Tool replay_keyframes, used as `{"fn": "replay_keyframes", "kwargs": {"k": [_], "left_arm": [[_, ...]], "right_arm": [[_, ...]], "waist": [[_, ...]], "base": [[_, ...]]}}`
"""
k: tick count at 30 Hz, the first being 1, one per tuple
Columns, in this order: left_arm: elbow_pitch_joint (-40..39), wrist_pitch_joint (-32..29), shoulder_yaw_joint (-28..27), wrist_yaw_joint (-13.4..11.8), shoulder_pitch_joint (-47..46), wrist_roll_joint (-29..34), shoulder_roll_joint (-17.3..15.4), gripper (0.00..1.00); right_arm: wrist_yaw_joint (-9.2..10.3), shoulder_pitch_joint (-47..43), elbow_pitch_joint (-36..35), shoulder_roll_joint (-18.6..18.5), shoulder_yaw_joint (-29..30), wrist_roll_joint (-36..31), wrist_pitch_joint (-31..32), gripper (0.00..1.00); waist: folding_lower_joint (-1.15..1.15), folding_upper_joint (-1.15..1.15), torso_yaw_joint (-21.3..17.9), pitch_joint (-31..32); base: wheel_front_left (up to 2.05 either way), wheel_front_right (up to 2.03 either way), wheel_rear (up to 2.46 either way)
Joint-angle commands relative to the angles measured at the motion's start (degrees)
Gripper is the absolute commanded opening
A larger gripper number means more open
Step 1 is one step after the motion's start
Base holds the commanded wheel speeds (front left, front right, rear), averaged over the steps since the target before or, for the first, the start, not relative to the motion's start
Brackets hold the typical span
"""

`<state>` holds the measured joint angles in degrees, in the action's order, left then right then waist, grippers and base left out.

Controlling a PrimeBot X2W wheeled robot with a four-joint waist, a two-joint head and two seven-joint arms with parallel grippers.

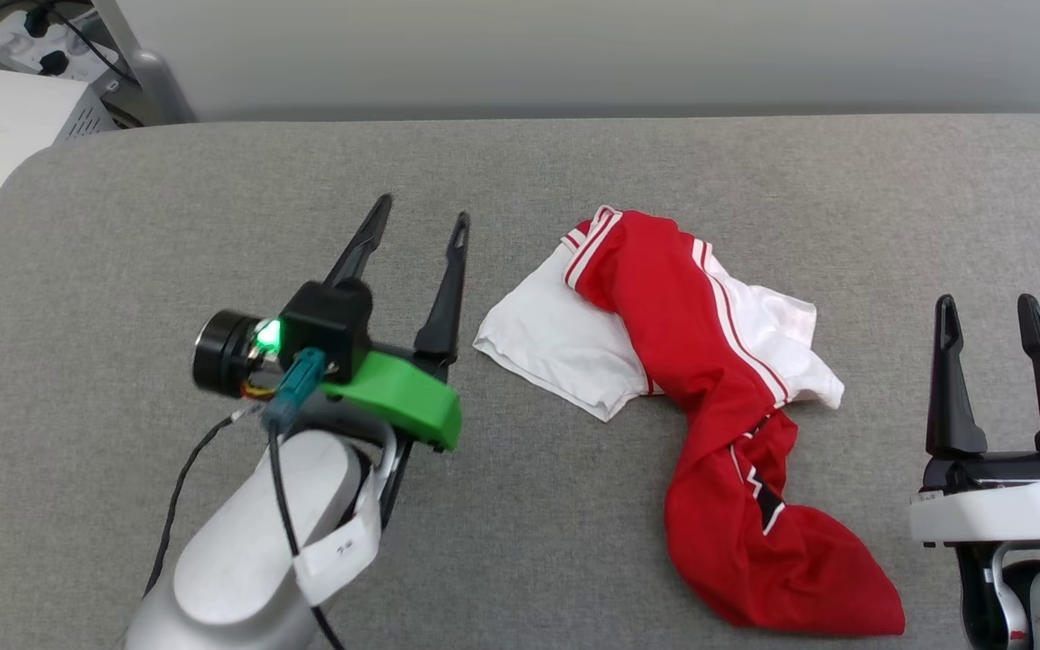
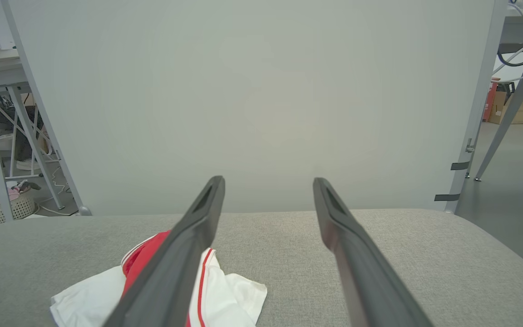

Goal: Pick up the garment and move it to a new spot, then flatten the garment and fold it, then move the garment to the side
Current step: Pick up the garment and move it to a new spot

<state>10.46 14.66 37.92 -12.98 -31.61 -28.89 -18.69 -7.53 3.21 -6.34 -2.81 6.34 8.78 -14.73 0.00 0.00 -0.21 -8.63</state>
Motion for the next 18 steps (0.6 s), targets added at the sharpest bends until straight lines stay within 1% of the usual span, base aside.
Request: {"fn": "replay_keyframes", "kwargs": {"k": [1, 2, 4, 9, 10, 11, 18], "left_arm": [[-1.15, 0.32, -1.86, -0.75, 3.22, 1.63, -0.4, 1.0], [-2.18, 0.32, -3.99, -1.29, 5.49, 2.52, -0.34, 1.0], [-3.81, 0.33, -7.42, -1.43, 9.4, 4.1, -0.03, 1.0], [-6.61, 0.33, -15.41, 0.24, 17.48, 7.36, 2.08, 1.0], [-6.94, 0.33, -17.05, 0.77, 18.94, 8.04, 2.73, 1.0], [-7.0, 0.33, -19.56, 2.03, 21.35, 9.18, 4.04, 1.0], [-6.67, 0.33, -25.9, 6.75, 27.31, 13.53, 8.88, 1.0]], "right_arm": [[0.04, -1.14, 0.19, -0.07, -0.07, -0.15, -0.27, 1.0], [0.04, -1.3, 0.32, -0.07, -0.14, -0.01, -0.27, 1.0], [0.04, -1.63, 0.49, -0.07, -0.39, 0.03, -0.27, 1.0], [0.04, -2.5, 1.23, -0.07, -1.29, 0.19, -0.27, 1.0], [0.04, -2.7, 1.5, -0.07, -1.51, 0.19, -0.27, 1.0], [0.04, -3.07, 2.17, -0.07, -1.86, 0.34, -0.27, 1.0], [0.04, -5.23, 3.96, -0.07, -3.26, 0.56, -0.27, 1.0]], "waist": [[0.0, 0.0, 0.61, 0.9], [0.0, 0.0, 0.75, 1.19], [0.0, 0.0, 1.02, 1.7], [0.0, 0.0, 1.56, 2.77], [0.0, 0.0, 1.65, 2.97], [0.0, 0.0, 1.84, 3.42], [0.0, 0.0, 2.2, 5.17]], "base": [[0.0, 0.0, 0.0], [0.0, 0.0, 0.0], [0.0, 0.0, 0.0], [0.0, 0.0, 0.0], [0.0, 0.0, 0.0], [0.0, 0.0, 0.0], [0.0, 0.0, 0.0]]}}
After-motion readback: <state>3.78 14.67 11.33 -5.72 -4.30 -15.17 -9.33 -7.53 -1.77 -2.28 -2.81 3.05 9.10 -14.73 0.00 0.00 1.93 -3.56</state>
